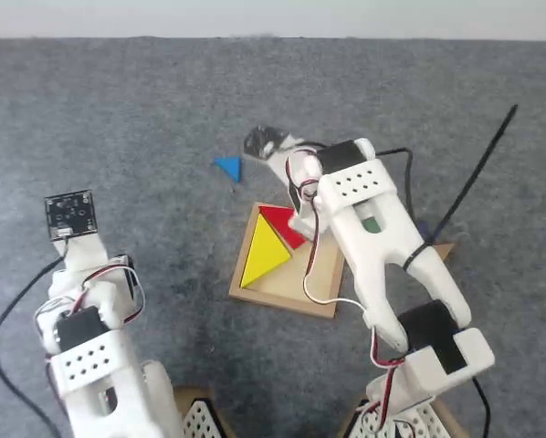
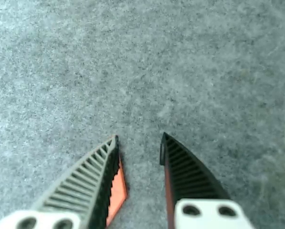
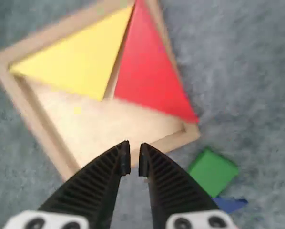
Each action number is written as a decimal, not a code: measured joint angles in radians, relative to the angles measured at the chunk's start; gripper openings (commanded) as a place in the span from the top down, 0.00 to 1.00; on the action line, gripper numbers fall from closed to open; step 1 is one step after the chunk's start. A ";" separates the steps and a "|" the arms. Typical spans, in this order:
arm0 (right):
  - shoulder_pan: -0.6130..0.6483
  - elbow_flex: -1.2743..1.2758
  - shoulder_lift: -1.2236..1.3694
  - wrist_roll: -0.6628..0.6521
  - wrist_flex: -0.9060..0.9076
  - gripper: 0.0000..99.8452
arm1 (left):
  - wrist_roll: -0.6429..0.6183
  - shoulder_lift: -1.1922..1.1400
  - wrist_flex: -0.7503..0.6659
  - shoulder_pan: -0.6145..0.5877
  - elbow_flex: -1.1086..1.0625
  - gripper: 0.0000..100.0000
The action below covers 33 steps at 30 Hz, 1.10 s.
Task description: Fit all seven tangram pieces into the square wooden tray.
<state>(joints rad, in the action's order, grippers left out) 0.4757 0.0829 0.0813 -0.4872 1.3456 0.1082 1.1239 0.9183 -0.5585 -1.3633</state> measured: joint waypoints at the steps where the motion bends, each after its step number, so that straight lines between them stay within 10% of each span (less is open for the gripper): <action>1: 0.000 0.011 0.000 0.046 -0.060 0.96 | 0.000 0.000 0.000 0.000 0.000 0.86; 8: -0.003 0.097 0.184 0.184 -0.397 0.96 | 0.000 0.000 0.000 0.002 0.000 0.86; 33: 0.083 0.095 0.199 0.127 -0.336 0.96 | 0.000 0.000 0.000 0.000 0.000 0.86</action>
<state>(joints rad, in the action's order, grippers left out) 0.5585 0.1780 0.2808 -0.3598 1.0096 0.1082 1.1239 0.9183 -0.5585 -1.3633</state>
